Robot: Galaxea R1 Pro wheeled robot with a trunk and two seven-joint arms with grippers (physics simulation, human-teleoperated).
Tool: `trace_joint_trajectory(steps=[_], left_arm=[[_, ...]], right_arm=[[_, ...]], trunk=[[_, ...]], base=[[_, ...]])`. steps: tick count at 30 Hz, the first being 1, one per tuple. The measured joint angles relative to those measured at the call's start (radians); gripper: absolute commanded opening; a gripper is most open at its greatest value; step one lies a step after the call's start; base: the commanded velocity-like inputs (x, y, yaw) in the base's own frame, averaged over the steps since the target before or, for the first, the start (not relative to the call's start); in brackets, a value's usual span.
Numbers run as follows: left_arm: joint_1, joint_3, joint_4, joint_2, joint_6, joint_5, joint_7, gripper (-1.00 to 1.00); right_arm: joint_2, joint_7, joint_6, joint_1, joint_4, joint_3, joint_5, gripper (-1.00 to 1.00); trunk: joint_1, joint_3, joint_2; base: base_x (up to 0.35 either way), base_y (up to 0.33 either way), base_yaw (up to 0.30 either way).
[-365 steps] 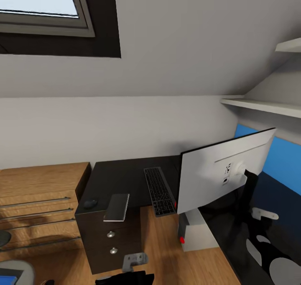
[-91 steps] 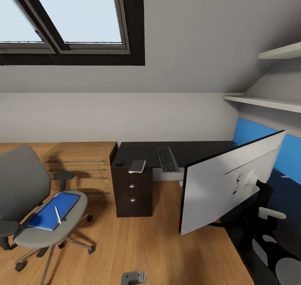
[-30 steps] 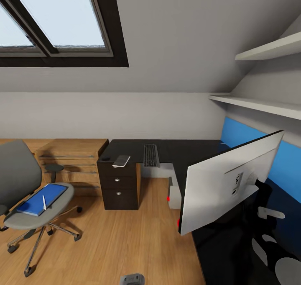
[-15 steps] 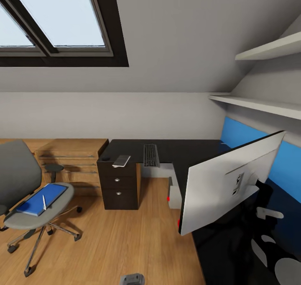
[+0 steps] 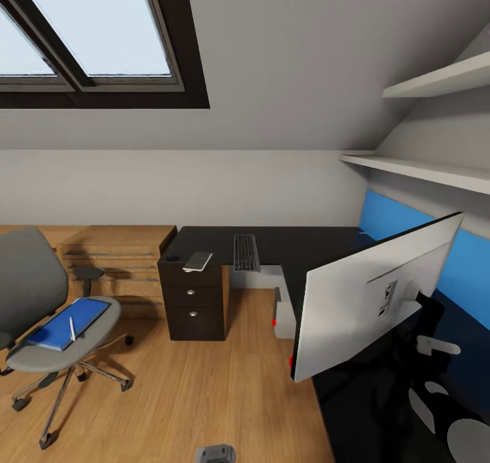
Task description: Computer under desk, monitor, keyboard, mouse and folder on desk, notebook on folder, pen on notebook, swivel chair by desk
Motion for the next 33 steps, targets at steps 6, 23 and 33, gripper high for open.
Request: trace_joint_trajectory(steps=[6,23,33], left_arm=[[0.0,0.0,0.0,0.0,0.0,-0.002,0.0,1.0],[0.0,0.0,0.0,0.0,0.0,0.002,0.002,1.0],[0.0,0.001,0.001,0.0,-0.046,-0.001,0.006,1.0]], right_arm=[[0.0,0.001,0.0,0.0,0.0,0.0,0.0,1.0],[0.002,0.001,0.002,0.0,-0.002,0.0,0.0,1.0],[0.002,0.001,0.005,0.0,-0.003,0.0,0.0,1.0]], trunk=[[0.0,0.0,0.0],[0.0,0.0,0.0],[0.0,0.0,0.0]], base=[[-0.178,0.0,0.0],[-0.084,0.0,0.0],[-0.307,0.0,0.0]])
